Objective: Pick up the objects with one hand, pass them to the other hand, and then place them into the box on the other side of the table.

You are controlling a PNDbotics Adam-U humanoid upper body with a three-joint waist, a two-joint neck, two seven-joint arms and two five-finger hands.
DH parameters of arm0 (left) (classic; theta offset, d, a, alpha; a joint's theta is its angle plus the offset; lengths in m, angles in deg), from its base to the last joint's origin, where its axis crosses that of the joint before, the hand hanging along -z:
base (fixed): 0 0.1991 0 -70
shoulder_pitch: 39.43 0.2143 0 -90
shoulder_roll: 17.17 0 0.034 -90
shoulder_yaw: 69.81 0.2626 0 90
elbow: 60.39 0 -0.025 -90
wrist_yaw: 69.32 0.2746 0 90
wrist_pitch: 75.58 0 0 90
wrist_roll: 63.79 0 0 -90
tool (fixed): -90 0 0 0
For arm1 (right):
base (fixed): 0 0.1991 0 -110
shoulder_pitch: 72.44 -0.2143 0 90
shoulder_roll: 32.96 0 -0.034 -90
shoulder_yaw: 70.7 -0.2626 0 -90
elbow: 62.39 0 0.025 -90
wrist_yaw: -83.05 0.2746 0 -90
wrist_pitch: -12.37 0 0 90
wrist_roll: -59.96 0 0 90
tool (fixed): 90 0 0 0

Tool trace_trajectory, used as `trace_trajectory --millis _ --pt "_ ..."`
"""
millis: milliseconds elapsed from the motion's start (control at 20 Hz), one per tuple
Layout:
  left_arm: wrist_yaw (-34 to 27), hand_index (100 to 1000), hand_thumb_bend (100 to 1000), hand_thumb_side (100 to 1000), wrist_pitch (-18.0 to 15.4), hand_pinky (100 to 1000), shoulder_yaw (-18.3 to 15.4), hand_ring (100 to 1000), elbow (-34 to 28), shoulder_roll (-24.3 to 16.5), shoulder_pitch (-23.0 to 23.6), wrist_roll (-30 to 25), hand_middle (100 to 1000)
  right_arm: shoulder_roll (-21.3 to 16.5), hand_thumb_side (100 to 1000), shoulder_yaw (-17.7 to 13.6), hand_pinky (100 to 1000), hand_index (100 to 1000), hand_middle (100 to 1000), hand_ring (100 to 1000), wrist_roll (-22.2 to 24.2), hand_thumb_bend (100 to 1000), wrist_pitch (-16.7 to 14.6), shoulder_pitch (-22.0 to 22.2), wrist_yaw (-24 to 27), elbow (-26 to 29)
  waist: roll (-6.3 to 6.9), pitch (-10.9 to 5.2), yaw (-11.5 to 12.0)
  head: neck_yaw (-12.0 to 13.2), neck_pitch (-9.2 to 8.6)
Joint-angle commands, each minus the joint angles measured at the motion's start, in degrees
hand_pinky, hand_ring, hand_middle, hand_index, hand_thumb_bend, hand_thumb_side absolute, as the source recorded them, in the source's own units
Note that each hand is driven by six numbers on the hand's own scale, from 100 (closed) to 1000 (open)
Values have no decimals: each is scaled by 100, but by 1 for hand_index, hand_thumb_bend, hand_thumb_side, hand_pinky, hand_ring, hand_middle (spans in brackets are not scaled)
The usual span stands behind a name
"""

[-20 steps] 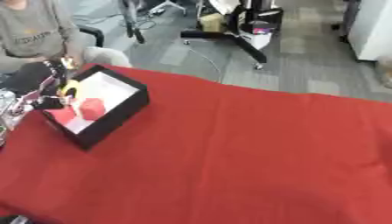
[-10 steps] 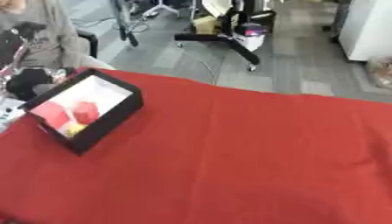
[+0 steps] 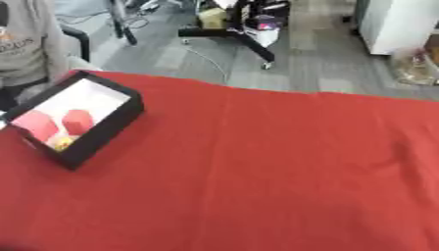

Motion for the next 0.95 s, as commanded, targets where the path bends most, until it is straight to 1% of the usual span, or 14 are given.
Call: trace_trajectory --millis 50,150,250,300,350,450,500,550,650,750,800,950 --pt "-352 846 386 667 -51 519 -123 608 -595 502 99 15 708 54 629 -267 701 797 870 911 -514 100 -120 26 -189 116 -62 -120 -1 -504 218" --pt "-486 846 371 659 -102 514 -79 604 -641 879 95 18 703 140 614 -396 703 805 889 920 -825 100 -211 127 -321 116 -70 -147 15 -815 327" --pt "-567 842 350 647 -57 503 -23 598 -652 1211 96 22 696 210 584 -573 708 827 925 942 -1107 100 -387 326 -540 116 -81 -172 41 -1078 371" --pt "-598 842 348 646 -1 502 3 598 -654 1339 119 38 696 230 580 -684 709 828 928 944 -1288 100 -498 462 -682 116 -87 -183 46 -1179 378" --pt "-623 833 332 638 59 496 16 594 -655 1437 145 71 689 238 551 -805 713 836 941 951 -1485 100 -613 621 -830 116 -93 -193 40 -1264 382" --pt "-640 829 326 634 215 490 14 592 -656 1534 222 174 688 271 505 -1154 718 842 949 949 -2047 100 -877 1103 -1167 116 -115 -235 11 -1434 385" --pt "-599 827 325 633 289 488 -10 590 -653 1515 277 221 687 310 777 -1341 720 842 956 947 -2385 100 -994 1363 -1351 116 -127 -258 -1 -1510 385" --pt "-547 826 321 630 353 486 -37 588 -654 1490 320 268 684 358 474 -1497 719 841 948 944 -2723 100 -1083 1584 -1516 116 -137 -276 -10 -1563 385" --pt "-517 815 315 621 466 479 -111 578 -648 1439 405 409 671 463 460 -1753 718 838 941 936 -3392 100 -1181 1936 -1762 116 -147 -300 -26 -1623 386" --pt "-511 806 300 615 588 470 -222 568 -602 1389 512 613 662 608 451 -2072 715 834 937 928 -4145 100 -1143 2204 -1977 116 -153 -338 -73 -1656 386" --pt "-515 806 300 615 624 470 -264 568 -574 1366 551 701 662 667 451 -2181 715 834 937 928 -4464 100 -1099 2281 -2066 116 -153 -354 -91 -1671 386" --pt "-536 808 296 611 672 465 -382 567 -427 1225 681 891 662 800 415 -2433 716 835 944 930 -5080 100 -898 2530 -2334 116 -147 -399 -147 -1719 386"
